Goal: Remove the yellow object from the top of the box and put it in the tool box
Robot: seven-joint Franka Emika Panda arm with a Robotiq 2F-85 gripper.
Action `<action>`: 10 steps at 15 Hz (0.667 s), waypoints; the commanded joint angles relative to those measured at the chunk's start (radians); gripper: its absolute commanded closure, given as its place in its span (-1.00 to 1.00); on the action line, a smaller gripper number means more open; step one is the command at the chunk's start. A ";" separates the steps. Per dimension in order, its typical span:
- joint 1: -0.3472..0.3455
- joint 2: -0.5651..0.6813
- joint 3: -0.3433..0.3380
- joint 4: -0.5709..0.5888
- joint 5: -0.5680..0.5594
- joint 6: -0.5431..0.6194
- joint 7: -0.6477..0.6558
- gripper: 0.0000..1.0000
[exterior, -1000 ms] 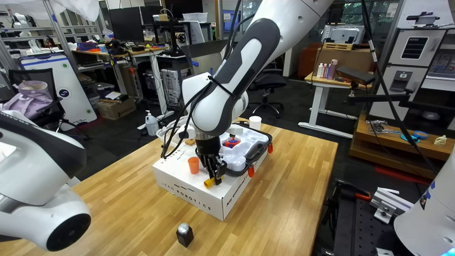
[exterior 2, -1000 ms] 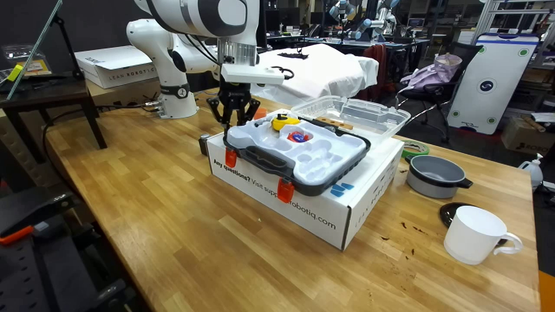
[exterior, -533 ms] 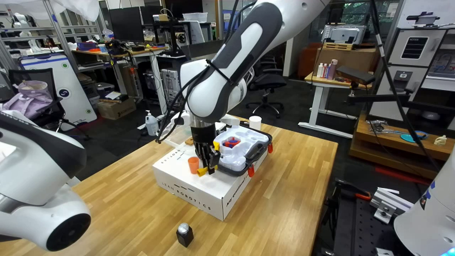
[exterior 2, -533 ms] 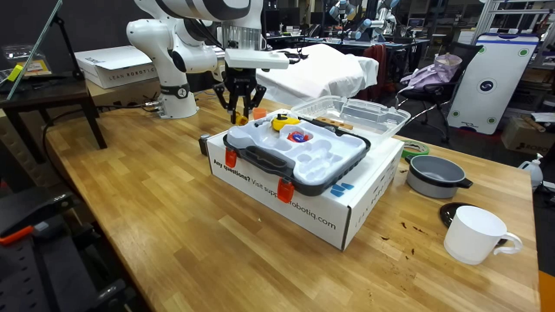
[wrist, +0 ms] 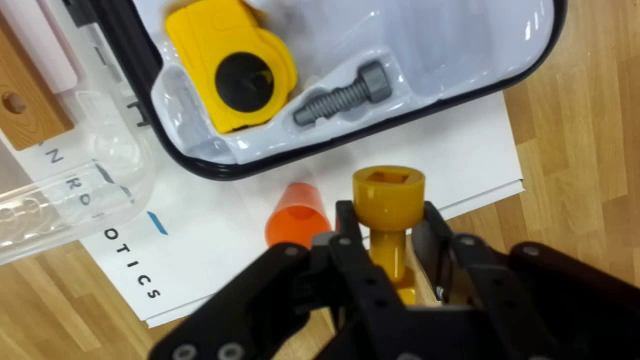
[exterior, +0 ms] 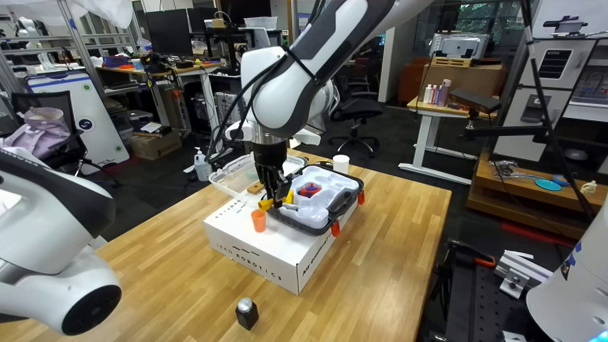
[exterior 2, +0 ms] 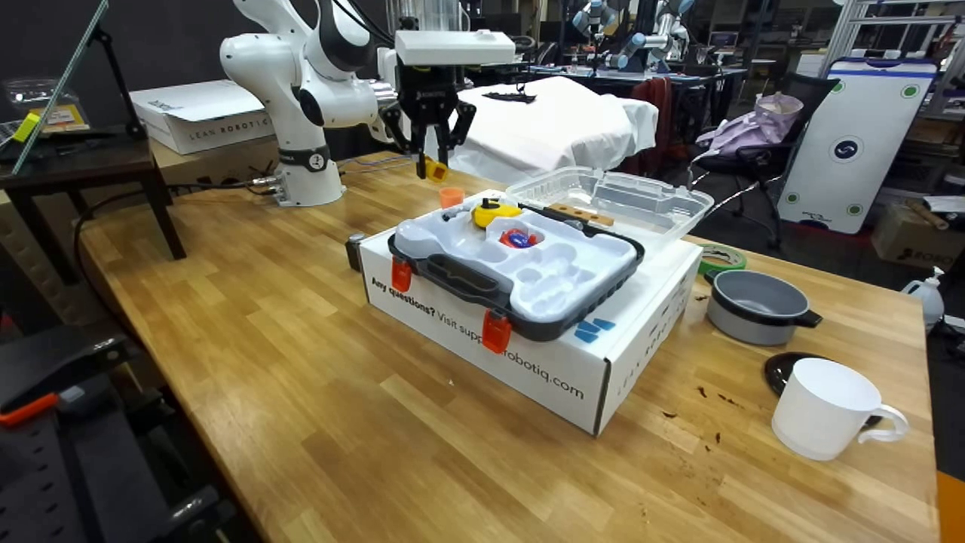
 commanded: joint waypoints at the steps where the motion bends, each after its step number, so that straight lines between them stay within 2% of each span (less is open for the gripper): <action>1: -0.004 -0.057 -0.027 -0.016 -0.053 -0.019 -0.023 0.84; 5: -0.031 -0.085 -0.053 0.003 -0.065 -0.048 -0.114 0.84; 10: -0.082 -0.083 -0.043 0.022 0.052 -0.092 -0.255 0.84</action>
